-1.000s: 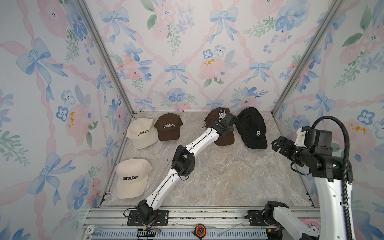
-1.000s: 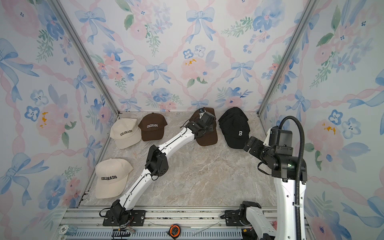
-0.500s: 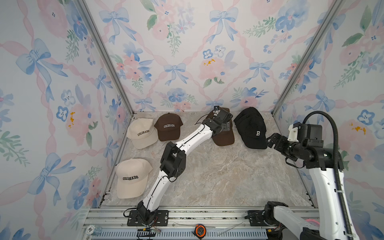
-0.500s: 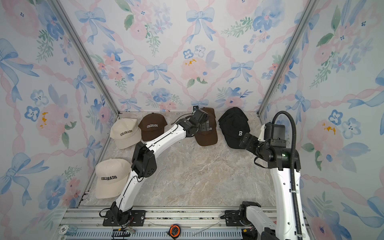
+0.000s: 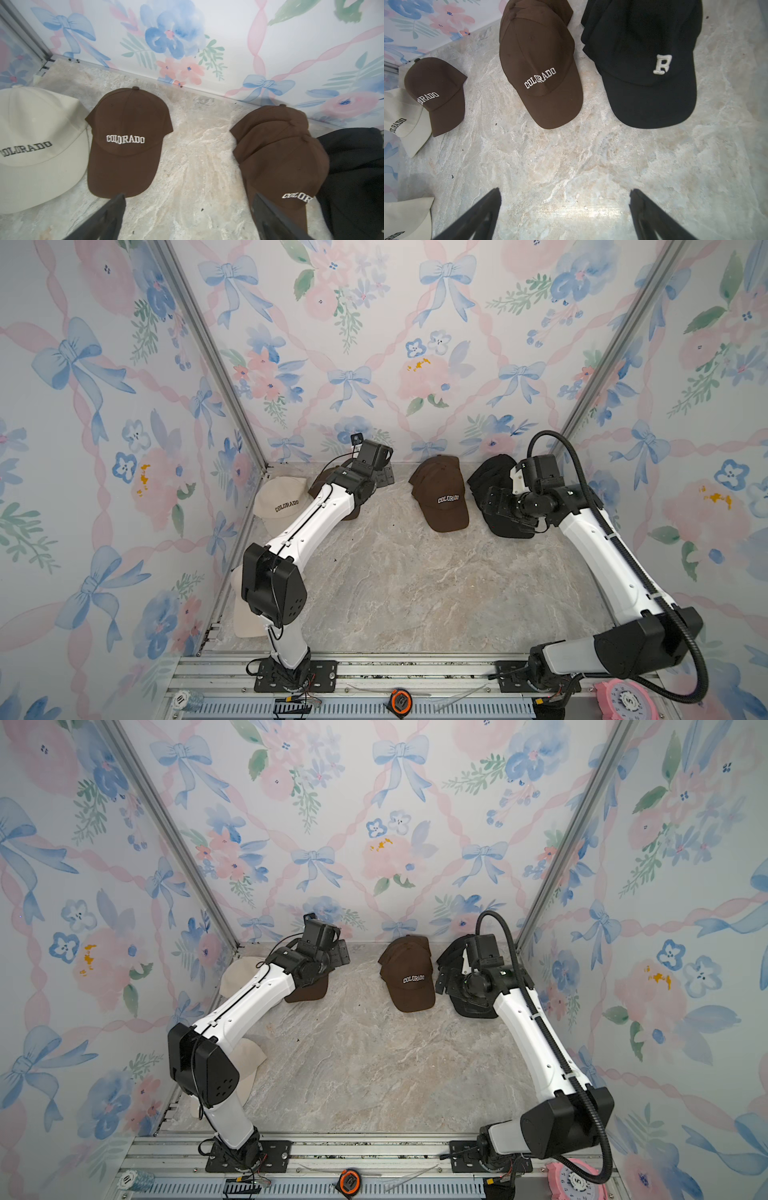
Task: Stack the baseball caps by color
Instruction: Place the baseball cap on the baseball cap, then pick up the baseball cap from the center of the board.
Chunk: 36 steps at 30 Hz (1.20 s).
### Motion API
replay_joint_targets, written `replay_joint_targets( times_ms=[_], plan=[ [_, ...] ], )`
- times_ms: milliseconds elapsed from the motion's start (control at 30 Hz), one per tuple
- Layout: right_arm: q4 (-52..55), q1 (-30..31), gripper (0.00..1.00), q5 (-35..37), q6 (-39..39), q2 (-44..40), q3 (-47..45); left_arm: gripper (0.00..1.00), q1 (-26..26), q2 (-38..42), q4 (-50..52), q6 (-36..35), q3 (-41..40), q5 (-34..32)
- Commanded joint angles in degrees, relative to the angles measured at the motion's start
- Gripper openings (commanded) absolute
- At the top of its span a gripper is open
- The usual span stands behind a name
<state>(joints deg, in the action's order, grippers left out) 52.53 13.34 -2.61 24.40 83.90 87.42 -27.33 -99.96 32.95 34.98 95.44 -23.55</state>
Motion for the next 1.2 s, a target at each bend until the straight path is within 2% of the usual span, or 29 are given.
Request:
replay_joint_targets(
  times_ms=[0,167,367,600,700,867,1167],
  plan=[
    [-2.8,2.5,0.98,0.9,-0.8,4.9,6.3,0.98,2.3,5.1,0.5,-1.8,-4.6,0.5],
    [-2.1,5.6,0.98,0.9,-1.0,14.5,15.8,0.98,6.8,9.8,0.2,-2.1,-9.9,2.1],
    [1.9,9.6,1.00,0.0,-2.5,26.5,31.2,0.98,12.2,12.1,-0.9,-2.8,-14.2,5.1],
    [8.9,13.3,0.96,-1.8,-3.5,39.8,51.6,0.98,17.1,8.8,-2.3,-3.6,-15.3,9.1],
    [10.6,14.4,0.96,-2.8,-2.8,43.7,57.2,0.98,18.3,6.7,-3.4,-4.1,-15.1,9.6],
    [10.0,15.9,0.96,-3.3,0.3,46.2,59.0,0.98,19.3,0.4,-4.4,-6.7,-12.2,9.8],
    [11.4,16.1,0.96,-1.8,0.2,45.6,58.0,0.93,19.6,-14.6,-4.4,-8.7,-1.0,12.4]
  ],
)
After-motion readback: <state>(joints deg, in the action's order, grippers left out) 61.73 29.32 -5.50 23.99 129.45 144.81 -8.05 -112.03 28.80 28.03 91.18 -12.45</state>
